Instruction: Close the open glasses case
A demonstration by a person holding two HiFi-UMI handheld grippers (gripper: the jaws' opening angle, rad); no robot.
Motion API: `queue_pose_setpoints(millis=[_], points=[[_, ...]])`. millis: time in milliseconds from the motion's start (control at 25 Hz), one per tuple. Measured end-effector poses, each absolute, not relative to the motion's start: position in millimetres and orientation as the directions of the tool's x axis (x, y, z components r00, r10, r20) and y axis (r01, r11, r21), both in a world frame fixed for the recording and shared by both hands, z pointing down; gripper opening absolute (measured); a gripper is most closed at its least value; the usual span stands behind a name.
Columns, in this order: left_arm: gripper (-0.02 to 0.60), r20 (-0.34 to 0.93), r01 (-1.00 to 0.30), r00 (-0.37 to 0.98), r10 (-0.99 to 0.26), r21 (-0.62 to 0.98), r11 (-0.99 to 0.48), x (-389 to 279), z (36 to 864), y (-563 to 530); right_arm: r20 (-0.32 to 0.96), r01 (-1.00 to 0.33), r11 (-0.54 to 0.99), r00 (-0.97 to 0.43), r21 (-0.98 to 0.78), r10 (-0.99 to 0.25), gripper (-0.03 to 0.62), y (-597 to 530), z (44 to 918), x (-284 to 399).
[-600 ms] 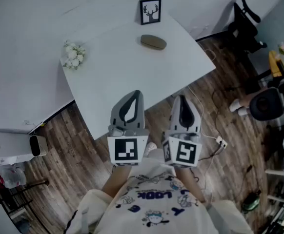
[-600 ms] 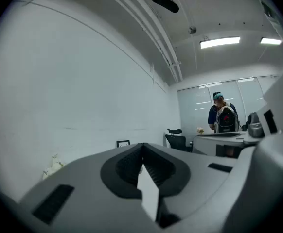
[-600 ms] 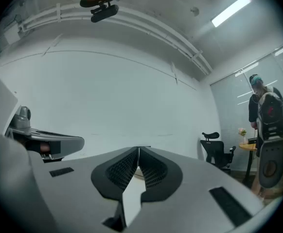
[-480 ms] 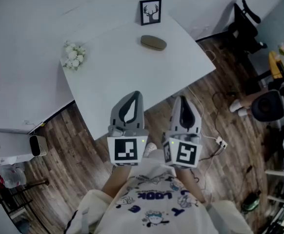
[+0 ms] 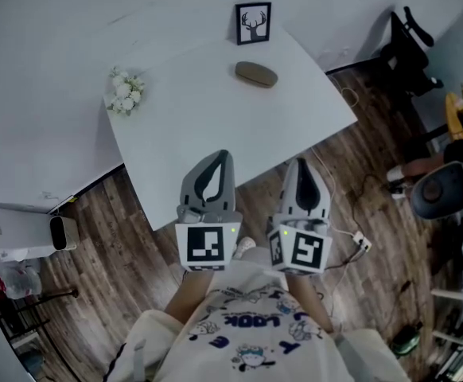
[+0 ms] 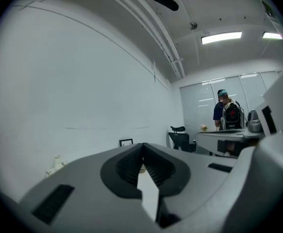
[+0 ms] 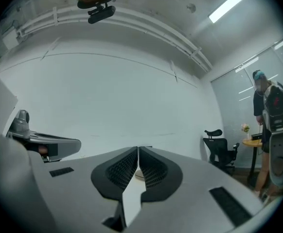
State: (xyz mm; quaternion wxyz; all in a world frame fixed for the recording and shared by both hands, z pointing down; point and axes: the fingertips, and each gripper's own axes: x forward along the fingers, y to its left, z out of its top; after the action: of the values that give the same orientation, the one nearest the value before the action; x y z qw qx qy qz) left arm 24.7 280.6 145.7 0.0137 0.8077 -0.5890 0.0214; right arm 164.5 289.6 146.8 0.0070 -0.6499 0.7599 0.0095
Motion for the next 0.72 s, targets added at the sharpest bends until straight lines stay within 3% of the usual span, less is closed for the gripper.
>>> queue_pose_setpoints(millis=[720], points=[[0.0,0.156,-0.962,0.26,-0.953,-0.044,-0.27,60,184,244,0.079,-0.955,0.293,-0.295,-0.03,-0.952,0.012,235,185,197]])
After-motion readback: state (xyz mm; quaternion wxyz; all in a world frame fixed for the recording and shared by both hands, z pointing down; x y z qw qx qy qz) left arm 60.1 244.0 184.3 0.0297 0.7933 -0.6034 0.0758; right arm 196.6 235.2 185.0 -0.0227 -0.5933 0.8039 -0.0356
